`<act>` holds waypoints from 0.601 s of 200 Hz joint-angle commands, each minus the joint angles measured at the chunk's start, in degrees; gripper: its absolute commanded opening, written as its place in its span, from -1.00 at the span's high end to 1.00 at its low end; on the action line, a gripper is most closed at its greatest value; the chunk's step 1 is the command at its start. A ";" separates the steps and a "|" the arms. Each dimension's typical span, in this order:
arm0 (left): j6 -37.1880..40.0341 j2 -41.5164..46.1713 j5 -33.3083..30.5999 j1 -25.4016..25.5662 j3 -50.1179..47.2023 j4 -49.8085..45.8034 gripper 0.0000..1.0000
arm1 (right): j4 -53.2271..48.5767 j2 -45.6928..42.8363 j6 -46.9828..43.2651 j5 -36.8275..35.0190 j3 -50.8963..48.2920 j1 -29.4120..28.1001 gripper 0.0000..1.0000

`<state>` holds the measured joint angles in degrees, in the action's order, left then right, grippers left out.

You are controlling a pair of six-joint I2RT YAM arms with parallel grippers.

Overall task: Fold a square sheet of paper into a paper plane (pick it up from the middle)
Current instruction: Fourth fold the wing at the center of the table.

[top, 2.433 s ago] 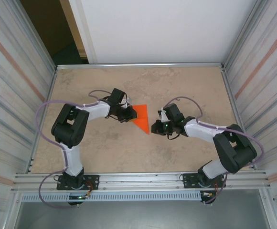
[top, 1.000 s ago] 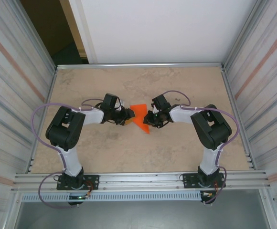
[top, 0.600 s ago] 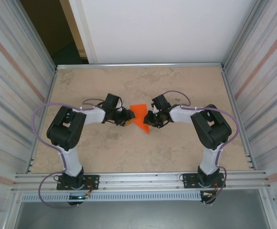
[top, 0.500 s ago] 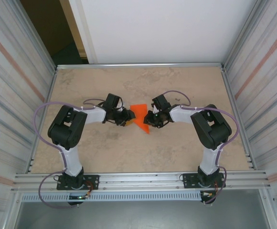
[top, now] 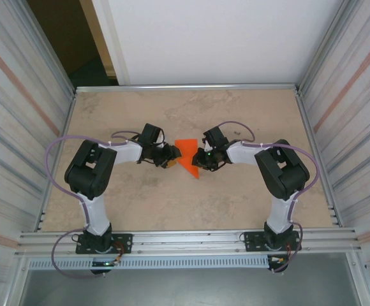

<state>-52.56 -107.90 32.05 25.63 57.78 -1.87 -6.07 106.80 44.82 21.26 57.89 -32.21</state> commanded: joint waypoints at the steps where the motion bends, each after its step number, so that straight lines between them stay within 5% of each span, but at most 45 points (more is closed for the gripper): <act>1: 0.35 0.38 0.68 0.12 0.84 -0.19 0.27 | -2.72 2.39 0.55 -1.10 -1.73 0.22 0.65; 61: 0.40 -0.57 3.69 -0.14 2.08 1.26 0.31 | -2.90 2.82 0.18 -1.18 -1.99 0.28 0.67; 120: 0.87 0.09 -0.74 -0.46 1.70 -3.42 0.27 | -3.40 3.32 -0.18 -1.46 -2.17 0.30 0.68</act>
<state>-52.56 -108.03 32.88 25.56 58.83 -2.87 -6.04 106.96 44.77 21.47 57.84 -32.14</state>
